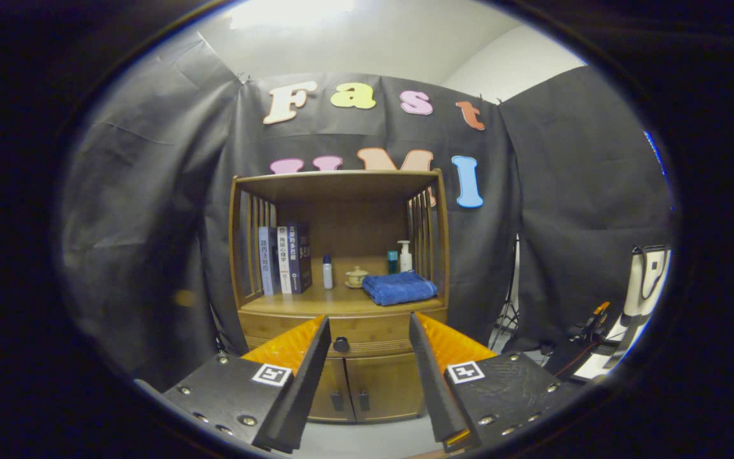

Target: Pull open the drawer, take out the items inside it, and place them on the countertop above the cabinet.

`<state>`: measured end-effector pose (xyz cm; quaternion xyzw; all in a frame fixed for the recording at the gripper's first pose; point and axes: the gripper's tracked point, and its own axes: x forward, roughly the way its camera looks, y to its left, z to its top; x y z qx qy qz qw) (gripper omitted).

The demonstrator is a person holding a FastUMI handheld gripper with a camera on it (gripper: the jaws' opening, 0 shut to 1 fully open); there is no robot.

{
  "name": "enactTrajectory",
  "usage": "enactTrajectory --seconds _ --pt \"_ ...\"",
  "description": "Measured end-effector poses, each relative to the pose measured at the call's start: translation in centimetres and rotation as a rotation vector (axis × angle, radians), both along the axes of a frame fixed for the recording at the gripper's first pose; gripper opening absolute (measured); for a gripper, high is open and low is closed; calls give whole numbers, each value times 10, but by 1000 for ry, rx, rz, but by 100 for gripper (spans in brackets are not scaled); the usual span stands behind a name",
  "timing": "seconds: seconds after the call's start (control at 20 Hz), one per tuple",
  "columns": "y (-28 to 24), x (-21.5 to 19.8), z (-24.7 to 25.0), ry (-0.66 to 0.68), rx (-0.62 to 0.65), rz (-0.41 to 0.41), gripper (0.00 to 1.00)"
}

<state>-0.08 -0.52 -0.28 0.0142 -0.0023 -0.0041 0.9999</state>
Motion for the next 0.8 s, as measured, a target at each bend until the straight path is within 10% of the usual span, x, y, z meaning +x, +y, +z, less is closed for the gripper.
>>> enactTrajectory --seconds 0.8 --pt "55 132 -90 151 25 44 75"
